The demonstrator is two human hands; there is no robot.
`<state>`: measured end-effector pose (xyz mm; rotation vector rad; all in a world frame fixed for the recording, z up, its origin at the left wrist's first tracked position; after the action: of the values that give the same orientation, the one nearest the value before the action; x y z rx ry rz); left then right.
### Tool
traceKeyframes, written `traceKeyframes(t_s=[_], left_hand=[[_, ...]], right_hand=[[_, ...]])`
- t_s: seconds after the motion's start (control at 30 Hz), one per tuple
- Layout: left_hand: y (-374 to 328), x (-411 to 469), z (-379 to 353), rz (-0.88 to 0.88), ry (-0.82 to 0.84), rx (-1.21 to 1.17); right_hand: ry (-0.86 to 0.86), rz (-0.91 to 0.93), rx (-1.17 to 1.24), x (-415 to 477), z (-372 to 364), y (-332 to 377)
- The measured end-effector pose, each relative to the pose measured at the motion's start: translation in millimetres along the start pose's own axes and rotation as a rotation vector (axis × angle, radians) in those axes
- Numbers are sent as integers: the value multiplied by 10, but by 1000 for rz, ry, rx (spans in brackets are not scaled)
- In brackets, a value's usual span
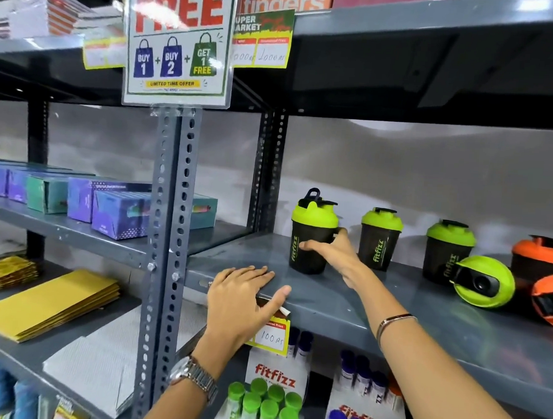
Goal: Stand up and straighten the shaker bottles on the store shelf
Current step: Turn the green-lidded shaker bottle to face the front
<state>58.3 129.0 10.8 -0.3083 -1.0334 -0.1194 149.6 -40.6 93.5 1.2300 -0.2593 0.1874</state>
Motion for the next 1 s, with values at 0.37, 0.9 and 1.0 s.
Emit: traceKeyframes(t_s=[0.37,0.9,1.0], left_hand=[[-11,-14,2,2,-10,-16],[-6,-13,10,8,14,-17],[-17,-6,27,1,21,-3]], right_hand=[[45,21,-58,-23,-25,-16],[66,30,-119,3,-70,-56],[111,-17,-146,-17,8,-68]])
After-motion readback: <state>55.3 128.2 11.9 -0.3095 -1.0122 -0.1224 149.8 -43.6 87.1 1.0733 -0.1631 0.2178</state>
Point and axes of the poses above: each hand's wrist, its own x-axis towards the middle knuckle, its own z-axis out of the back of the hand, y = z × x, the point moved 2 cm from there along x, towards the middle knuckle, and after that the axes turned 1 degree about -z, right-handed, at the moved point
